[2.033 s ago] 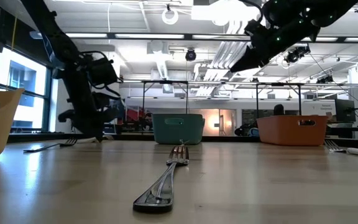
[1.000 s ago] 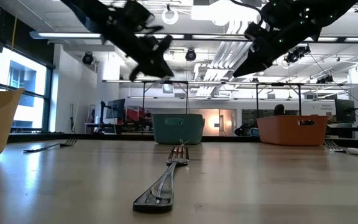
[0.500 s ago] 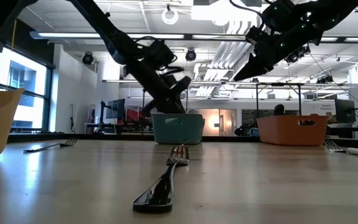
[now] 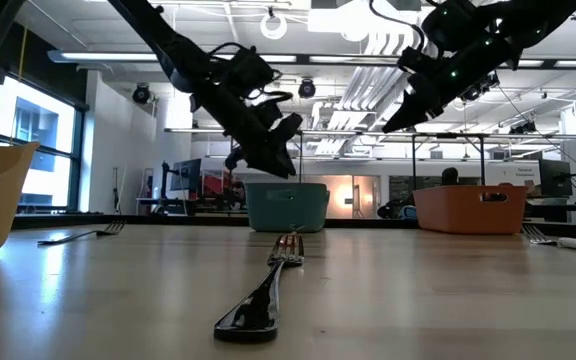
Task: Sort silverware by color (type)
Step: Put the orange fork into the orange bin
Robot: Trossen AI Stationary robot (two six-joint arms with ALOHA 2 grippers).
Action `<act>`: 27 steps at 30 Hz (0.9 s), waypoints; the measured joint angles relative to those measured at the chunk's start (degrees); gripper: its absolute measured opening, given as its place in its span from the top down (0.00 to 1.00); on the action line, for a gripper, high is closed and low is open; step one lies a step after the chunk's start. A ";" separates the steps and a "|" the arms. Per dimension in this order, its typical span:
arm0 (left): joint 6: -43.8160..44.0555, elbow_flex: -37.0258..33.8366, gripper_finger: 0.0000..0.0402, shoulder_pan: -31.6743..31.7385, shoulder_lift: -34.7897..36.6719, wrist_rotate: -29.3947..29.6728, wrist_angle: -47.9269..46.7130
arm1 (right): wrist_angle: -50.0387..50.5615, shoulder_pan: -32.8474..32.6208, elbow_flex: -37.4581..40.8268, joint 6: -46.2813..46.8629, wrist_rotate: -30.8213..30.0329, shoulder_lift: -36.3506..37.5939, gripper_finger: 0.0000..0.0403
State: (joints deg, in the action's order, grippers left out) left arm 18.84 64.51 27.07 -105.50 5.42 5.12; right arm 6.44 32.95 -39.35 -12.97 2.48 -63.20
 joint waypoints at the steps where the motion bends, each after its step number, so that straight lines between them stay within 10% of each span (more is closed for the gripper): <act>1: -0.85 -1.52 0.83 -0.95 0.76 0.53 1.82 | 0.78 0.00 0.00 -0.02 -0.54 0.50 1.00; 16: -4.03 -23.91 0.98 -12.37 16.82 1.27 28.80 | 12.75 -6.42 0.02 2.45 -3.24 12.42 1.00; 27: -2.96 -36.59 0.98 -16.02 23.10 4.84 44.79 | 0.57 -21.82 0.02 1.82 1.14 -0.35 1.00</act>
State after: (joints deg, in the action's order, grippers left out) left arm 15.88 27.92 11.05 -82.40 10.26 49.91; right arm 7.01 11.13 -39.33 -11.15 3.62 -63.55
